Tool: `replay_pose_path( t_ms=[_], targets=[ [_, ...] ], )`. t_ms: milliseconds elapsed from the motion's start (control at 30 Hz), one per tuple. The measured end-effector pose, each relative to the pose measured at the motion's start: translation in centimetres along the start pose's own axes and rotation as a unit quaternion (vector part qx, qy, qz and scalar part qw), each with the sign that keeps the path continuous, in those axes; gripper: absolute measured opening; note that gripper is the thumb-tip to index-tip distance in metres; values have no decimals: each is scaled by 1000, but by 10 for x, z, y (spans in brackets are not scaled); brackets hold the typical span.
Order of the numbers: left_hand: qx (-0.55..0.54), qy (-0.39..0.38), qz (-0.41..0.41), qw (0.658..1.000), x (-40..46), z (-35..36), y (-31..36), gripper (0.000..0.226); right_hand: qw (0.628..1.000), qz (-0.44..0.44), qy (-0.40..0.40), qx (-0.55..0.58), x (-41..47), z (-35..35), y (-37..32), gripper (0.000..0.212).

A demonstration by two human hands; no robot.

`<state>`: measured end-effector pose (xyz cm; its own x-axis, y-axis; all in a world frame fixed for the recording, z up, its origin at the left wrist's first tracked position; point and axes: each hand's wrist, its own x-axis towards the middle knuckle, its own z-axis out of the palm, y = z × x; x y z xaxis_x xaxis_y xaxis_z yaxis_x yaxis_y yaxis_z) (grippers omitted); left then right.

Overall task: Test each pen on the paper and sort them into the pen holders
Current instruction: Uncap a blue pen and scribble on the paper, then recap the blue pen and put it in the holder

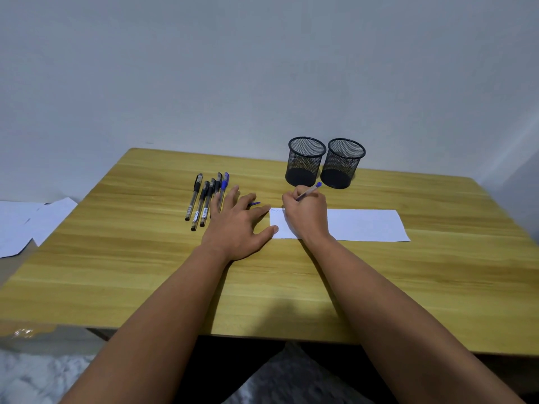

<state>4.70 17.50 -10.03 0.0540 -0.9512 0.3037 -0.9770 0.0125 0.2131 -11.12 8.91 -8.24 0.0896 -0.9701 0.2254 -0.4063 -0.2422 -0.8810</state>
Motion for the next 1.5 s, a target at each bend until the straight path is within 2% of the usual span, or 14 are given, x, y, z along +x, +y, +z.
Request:
replay_pose_path(
  t_ms=[333, 500, 600, 767, 900, 1033, 1200, 1300, 1400, 1500],
  targets=[
    [0, -10, -4, 1000, 1, -2, 1, 67, 1000, 13, 28, -4, 0, 0, -2, 50],
    [3, -13, -4, 1000, 1, -3, 1, 70, 985, 99, 49, 131, 7, -4, 0, 38],
    [5, -17, -5, 1000, 1, -3, 1, 69, 971, 140, 22, 190, 12, -8, -4, 30],
    [-25, -10, 5, 1000, 0, -7, 2, 61, 958, 186, -48, 214, 16, -19, -15, 38],
    [-46, 49, -44, 997, 7, -16, -8, 52, 963, 154, -25, 218, 23, -34, -34, 41],
    [9, 35, -112, 993, 13, -18, -18, 28, 966, 127, -9, 226, 17, -46, -41, 45],
    [13, 67, -91, 994, 16, -12, -17, 16, 956, 170, -95, 218, 11, -59, -37, 29],
    [31, 66, -70, 995, 18, -22, -11, 14, 955, 176, -105, 214, 7, -68, -39, 18],
    [-48, 82, -66, 993, 19, -41, 2, 13, 962, 146, -101, 208, 3, -80, -44, 9],
    [-148, 57, -58, 986, 23, -56, 9, 12, 964, 105, -119, 212, -4, -93, -49, 6]
  ],
)
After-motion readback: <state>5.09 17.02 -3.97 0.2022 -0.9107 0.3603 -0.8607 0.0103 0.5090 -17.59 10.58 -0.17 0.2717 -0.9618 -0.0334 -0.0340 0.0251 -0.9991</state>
